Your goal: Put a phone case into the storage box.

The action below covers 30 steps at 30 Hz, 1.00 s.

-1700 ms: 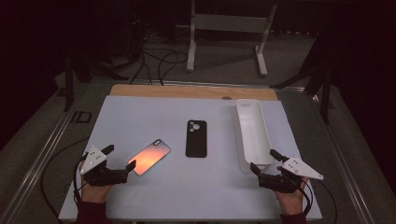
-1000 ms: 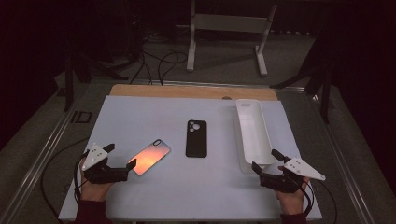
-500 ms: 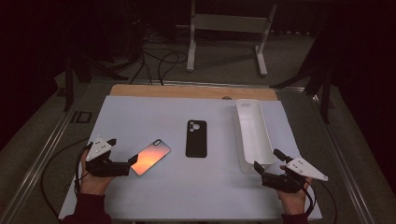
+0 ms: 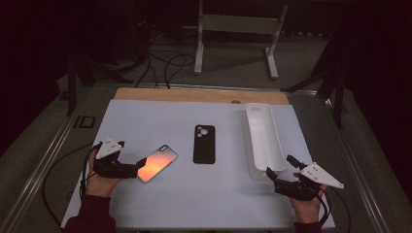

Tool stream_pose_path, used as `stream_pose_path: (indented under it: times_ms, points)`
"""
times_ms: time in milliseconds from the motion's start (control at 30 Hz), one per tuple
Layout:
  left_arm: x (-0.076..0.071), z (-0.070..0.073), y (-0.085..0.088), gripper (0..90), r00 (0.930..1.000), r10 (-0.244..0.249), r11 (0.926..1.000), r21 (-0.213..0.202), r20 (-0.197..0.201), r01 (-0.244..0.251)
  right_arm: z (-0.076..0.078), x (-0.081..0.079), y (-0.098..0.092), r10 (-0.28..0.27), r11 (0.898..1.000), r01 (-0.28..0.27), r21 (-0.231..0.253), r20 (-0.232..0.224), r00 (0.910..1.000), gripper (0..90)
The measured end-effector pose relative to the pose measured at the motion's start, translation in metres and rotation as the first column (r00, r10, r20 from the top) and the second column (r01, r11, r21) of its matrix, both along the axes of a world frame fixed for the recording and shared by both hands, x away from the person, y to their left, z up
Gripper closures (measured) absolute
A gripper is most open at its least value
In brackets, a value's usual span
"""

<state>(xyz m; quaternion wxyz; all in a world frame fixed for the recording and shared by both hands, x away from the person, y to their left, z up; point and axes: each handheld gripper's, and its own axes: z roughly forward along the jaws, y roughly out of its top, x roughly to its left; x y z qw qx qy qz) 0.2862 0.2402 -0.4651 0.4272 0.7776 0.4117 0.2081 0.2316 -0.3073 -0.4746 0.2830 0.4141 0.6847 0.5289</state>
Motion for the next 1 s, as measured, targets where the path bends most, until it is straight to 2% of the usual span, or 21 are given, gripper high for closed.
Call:
stream_pose_path:
  times_ms: [267, 733, 967, 1000]
  points:
    - [0.008, -0.003, -0.006, 0.0, 0.9993, -0.018, 0.9995, 0.025, -0.033, 0.019, 0.0, -0.001, -0.003, -0.013, 1.0, 0.013, 0.007, 0.009, 0.9999, 8.9]
    - [0.018, -0.014, -0.016, 0.0, 0.9958, -0.035, 0.9942, 0.099, -0.085, 0.043, 0.001, -0.002, -0.005, -0.024, 1.0, 0.023, 0.021, 0.012, 0.9996, 9.0]
    - [0.023, -0.019, -0.023, 0.0, 0.9921, -0.049, 0.9892, 0.132, -0.115, 0.064, 0.001, -0.002, -0.006, -0.03, 0.999, 0.03, 0.023, 0.015, 0.9994, 9.0]
    - [0.024, -0.02, -0.025, 0.0, 0.9905, -0.054, 0.9854, 0.154, -0.126, 0.073, 0.001, -0.002, -0.006, -0.03, 0.999, 0.03, 0.023, 0.017, 0.9994, 9.0]
